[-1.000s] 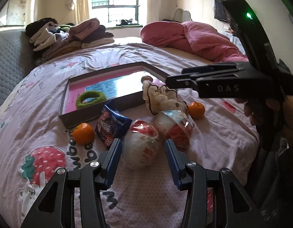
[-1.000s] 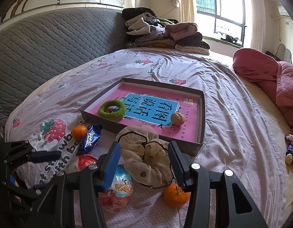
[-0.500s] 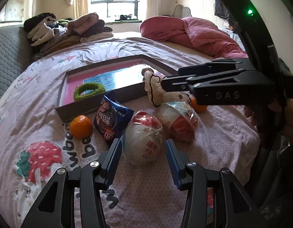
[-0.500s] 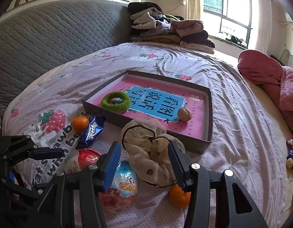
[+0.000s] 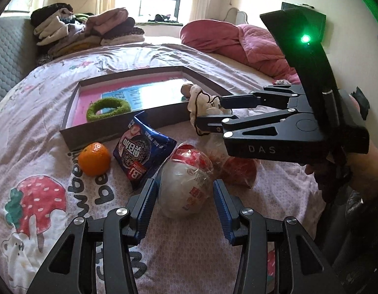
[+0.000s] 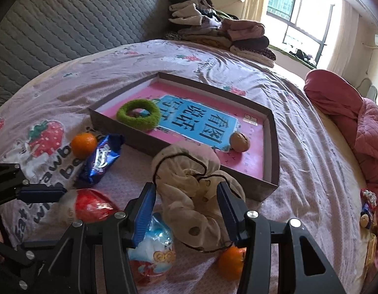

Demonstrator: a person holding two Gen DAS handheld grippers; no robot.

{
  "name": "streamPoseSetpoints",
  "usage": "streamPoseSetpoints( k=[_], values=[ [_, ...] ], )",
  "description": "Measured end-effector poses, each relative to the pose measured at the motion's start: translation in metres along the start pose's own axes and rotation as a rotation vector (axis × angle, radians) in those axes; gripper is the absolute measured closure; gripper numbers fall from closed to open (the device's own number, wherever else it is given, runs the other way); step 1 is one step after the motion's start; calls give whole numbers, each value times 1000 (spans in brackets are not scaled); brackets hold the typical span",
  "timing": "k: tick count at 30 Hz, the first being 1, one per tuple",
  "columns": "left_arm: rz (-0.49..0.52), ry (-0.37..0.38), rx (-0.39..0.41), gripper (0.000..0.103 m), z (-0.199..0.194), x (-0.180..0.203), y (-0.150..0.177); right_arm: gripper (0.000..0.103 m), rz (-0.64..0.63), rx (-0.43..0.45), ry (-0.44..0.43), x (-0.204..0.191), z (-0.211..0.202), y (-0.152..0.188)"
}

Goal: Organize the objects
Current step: 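Grasp the white-red plastic candy bag with the left tool while the right tool grasps the cream pouch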

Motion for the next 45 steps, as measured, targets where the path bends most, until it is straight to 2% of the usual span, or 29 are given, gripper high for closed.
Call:
streamPoseSetpoints(
  k=[5, 11, 13, 16, 22, 38, 45],
  values=[
    [1, 5, -7, 54, 5, -1, 1, 54, 33, -26, -7, 6, 8, 2],
    [-3, 14, -7, 54, 11, 1, -4, 69, 50, -43, -22, 9, 12, 5],
    [-11, 27, -4, 54, 14, 0, -7, 79, 62, -41, -38, 11, 12, 5],
    [-30, 59, -1, 54, 19, -2, -10, 86, 66, -39, -68, 10, 11, 5],
    [-20, 93, 1, 54, 26, -1, -13, 89, 99, -31, -127, 11, 7, 4],
    [9, 89, 24, 55, 24, 6, -10, 89, 186, 31, -171, 27, -13, -4],
    [-21, 89, 54, 55, 14, 0, -13, 89, 192, 45, -185, 27, -17, -6]
  ],
)
Point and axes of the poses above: each gripper's, at about its wrist camera, not at the fingertips, and z roughly the way its jaws point, x to its right, y to its underside, the point moved 6 cm from there along z, roughly the way its jaws point, and after that the axes turned 9 degrees about y, right-handed, at the moved point
